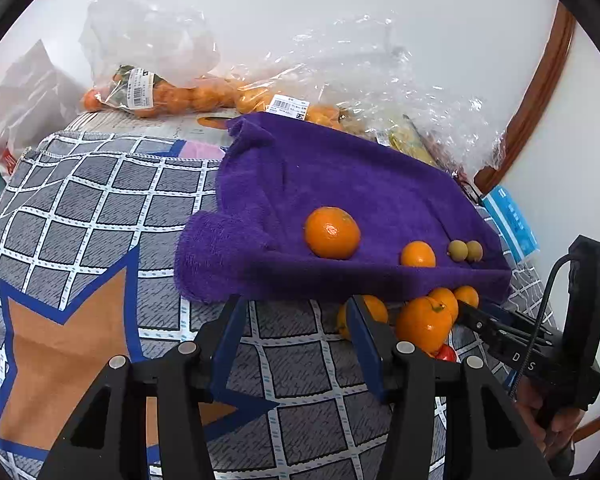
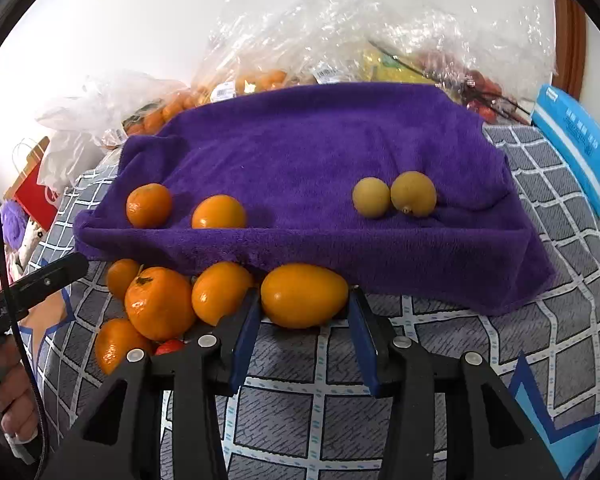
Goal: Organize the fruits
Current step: 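Grasp the large yellow lemon with the right tool while the left tool grasps a mandarin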
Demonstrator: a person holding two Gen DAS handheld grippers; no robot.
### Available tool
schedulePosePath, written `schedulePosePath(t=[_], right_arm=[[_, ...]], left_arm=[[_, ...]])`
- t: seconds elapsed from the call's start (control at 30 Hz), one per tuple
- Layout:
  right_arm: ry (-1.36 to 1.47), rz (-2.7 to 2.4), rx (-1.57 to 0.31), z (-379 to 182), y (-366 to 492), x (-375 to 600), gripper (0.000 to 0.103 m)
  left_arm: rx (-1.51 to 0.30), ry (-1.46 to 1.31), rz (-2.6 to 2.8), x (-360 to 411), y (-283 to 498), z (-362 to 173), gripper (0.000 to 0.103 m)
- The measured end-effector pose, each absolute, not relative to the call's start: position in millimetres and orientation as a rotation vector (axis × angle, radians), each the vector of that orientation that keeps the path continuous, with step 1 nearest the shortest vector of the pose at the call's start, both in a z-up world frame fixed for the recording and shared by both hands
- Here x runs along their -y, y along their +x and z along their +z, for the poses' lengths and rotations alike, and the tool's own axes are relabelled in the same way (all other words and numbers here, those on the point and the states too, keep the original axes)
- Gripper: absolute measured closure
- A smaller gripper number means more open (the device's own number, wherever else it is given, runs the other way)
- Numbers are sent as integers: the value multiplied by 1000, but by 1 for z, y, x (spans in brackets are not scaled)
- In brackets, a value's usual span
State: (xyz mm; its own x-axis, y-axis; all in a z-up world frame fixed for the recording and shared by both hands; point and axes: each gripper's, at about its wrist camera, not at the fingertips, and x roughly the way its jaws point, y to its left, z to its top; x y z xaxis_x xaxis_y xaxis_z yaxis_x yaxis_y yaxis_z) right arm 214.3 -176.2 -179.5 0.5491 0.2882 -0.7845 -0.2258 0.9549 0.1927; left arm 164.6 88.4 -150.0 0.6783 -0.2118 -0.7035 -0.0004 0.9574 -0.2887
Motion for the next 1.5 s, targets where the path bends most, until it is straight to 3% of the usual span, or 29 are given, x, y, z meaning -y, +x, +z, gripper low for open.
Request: schedulePosePath(t=[1.1,1.13,1.2,1.5], right_arm=[[-55,330,-837,-168,169,194,60],[-58,336,-847,-170,170,193,60],[-65,343,-855,-171,172,191,60],[-97,359,-897,-177,177,182,60]], left_arm=[[-943,-137,-215,-36,189,-162,55],[-934,-105,-195,-33,190,-163,56],[-901,-78,-186,-30,190,-165,70],[-870,-138,-226,-40,183,-166,70]])
